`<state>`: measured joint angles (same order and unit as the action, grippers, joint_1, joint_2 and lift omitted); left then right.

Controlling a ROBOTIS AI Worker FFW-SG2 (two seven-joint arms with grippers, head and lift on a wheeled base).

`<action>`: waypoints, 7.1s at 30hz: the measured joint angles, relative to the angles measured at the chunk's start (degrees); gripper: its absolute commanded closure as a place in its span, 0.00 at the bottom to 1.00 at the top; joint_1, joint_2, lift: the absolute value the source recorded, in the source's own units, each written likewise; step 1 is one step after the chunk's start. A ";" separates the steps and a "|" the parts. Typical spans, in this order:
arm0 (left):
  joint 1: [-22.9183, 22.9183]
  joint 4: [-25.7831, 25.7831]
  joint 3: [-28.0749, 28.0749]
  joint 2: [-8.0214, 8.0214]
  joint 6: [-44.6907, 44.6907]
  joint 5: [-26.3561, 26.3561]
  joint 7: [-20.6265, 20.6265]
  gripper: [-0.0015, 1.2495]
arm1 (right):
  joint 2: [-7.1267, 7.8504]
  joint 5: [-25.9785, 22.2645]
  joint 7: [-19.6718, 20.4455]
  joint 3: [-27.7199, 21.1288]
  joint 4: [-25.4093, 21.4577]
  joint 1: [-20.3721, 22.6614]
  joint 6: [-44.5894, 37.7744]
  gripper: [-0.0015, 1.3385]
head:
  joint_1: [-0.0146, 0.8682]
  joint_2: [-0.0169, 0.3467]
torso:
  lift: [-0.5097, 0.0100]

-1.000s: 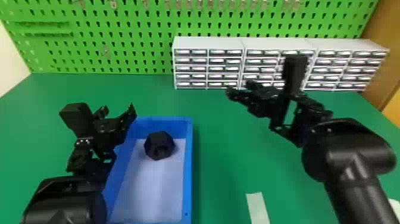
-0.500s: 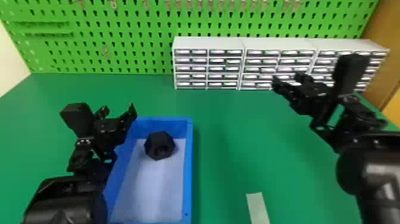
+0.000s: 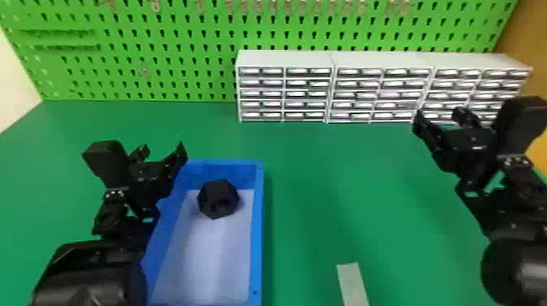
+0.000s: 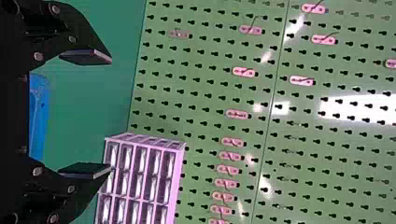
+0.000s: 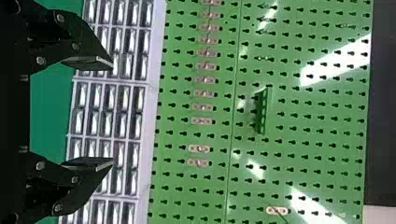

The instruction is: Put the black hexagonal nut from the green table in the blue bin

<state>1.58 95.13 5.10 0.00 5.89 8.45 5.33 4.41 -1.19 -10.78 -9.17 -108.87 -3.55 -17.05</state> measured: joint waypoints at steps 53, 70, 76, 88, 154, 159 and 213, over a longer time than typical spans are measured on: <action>-0.18 -0.12 -0.17 0.00 -0.33 0.85 0.02 0.35 | -2.32 3.29 2.70 0.85 -2.58 15.41 11.42 0.40 | 0.79 0.19 | 0.79; -0.17 -0.12 -0.03 0.00 -0.35 0.84 0.03 0.35 | -2.01 3.24 2.70 1.09 -2.58 15.33 11.33 0.40 | 0.79 0.19 | 0.79; -0.10 -0.12 -0.09 0.00 -0.35 0.51 0.02 0.35 | -1.89 3.21 2.70 1.11 -2.53 15.33 11.21 0.40 | 0.79 0.19 | 0.79; 0.47 0.11 0.08 0.00 -0.06 -0.91 1.09 0.35 | -1.49 2.86 2.70 1.16 -2.49 15.32 10.59 0.40 | 0.79 0.19 | 0.79; 1.34 2.87 2.20 0.00 3.52 -5.83 4.78 0.35 | -1.14 1.97 2.70 1.00 -2.31 15.19 10.46 0.40 | 0.79 0.19 | 0.79; 1.32 2.87 2.25 0.00 3.52 -5.78 4.78 0.35 | -1.08 1.96 2.70 0.99 -2.18 15.15 10.46 0.40 | 0.79 0.19 | 0.79; 1.23 2.84 2.29 0.00 3.60 -5.29 4.70 0.35 | -1.16 0.94 2.70 0.99 -1.90 15.06 10.46 0.40 | 0.79 0.19 | 0.79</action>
<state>2.81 97.97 7.38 0.00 9.49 3.16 10.02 3.25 -0.24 -8.08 -8.18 -110.77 11.51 -6.59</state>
